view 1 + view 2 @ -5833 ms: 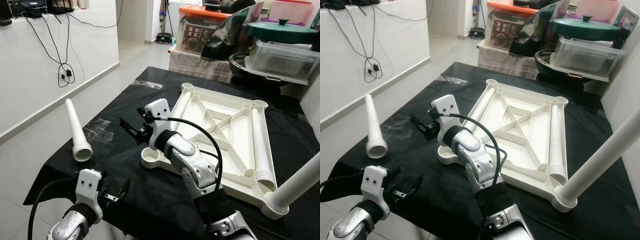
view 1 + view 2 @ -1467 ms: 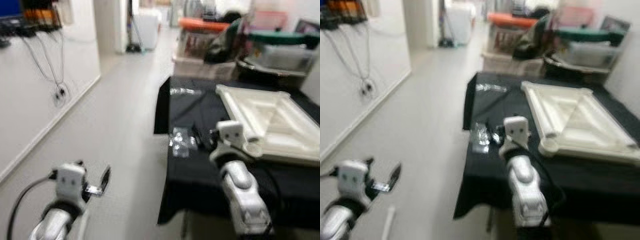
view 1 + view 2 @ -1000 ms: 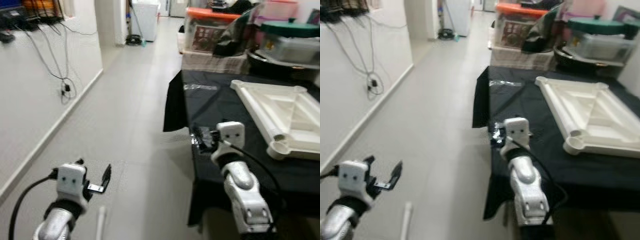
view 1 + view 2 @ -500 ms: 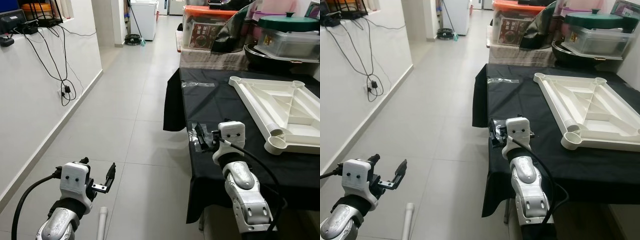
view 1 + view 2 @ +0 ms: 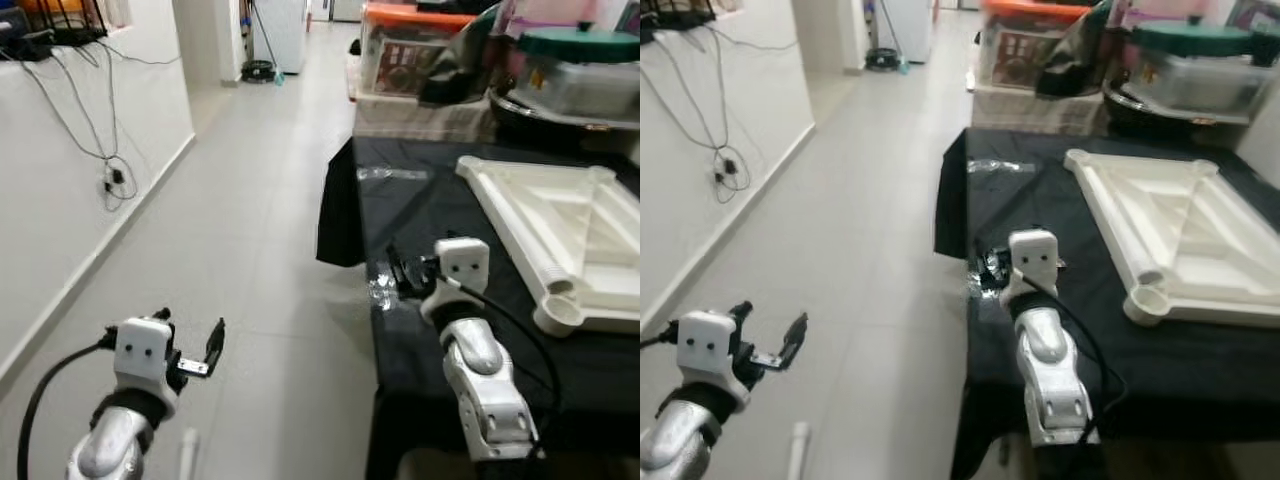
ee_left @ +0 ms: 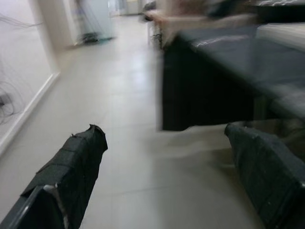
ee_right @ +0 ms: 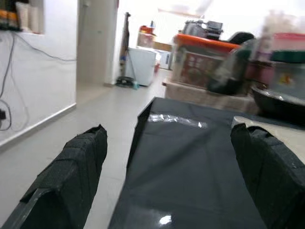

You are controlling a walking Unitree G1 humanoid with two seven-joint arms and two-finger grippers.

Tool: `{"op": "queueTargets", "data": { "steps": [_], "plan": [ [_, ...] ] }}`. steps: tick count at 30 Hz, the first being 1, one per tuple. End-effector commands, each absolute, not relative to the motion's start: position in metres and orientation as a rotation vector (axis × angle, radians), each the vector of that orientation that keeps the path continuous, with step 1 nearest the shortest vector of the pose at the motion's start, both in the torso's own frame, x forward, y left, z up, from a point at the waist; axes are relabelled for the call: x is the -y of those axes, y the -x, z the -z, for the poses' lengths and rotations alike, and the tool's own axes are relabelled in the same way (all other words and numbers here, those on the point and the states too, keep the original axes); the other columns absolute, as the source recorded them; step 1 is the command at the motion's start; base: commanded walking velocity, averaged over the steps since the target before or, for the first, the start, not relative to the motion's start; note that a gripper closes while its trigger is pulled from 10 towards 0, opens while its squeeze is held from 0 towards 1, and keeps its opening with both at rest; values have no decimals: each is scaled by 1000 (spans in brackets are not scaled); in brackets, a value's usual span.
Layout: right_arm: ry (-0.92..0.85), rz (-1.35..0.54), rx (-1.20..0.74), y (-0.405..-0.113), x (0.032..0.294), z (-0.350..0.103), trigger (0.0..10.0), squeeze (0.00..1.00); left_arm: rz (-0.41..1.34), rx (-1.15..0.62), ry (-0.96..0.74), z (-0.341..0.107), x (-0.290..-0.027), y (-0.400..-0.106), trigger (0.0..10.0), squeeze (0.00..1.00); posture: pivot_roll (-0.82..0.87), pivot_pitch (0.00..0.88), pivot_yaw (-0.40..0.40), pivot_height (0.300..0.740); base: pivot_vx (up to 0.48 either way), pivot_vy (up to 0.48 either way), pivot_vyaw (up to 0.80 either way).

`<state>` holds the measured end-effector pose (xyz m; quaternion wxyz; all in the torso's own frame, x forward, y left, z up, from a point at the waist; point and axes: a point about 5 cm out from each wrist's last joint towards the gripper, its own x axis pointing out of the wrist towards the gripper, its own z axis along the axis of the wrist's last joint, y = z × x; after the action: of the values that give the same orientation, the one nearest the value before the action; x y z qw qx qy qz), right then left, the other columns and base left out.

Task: Building children table

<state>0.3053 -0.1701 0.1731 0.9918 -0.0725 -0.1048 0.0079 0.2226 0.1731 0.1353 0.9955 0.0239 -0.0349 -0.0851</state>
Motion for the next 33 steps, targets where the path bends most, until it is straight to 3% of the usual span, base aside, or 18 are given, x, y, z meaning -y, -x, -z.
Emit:
{"op": "queueTargets", "data": {
  "steps": [1, 20, 26, 33],
  "plan": [
    [126, -52, 243, -306, 161, -178, 10000, 0, 145, 52, -54, -132, -181, -220, 10000, 0, 22, 0, -61, 740, 0, 0, 0],
    [138, -70, 229, -302, 165, -175, 10000, 0, 136, 30, -98, -125, -182, -215, 10000, 0, 17, 0, -70, 740, 0, 0, 0],
    [173, -113, 193, -281, 175, -162, 10000, 0, 86, 1, -159, -119, -194, -202, 10000, 0, 15, 0, -83, 740, 0, 0, 0],
    [162, -159, 180, -272, 167, -158, 10000, 0, 60, -41, -156, -110, -190, -184, 10000, 0, 26, 0, -104, 740, 0, 0, 0]
  ]
}}
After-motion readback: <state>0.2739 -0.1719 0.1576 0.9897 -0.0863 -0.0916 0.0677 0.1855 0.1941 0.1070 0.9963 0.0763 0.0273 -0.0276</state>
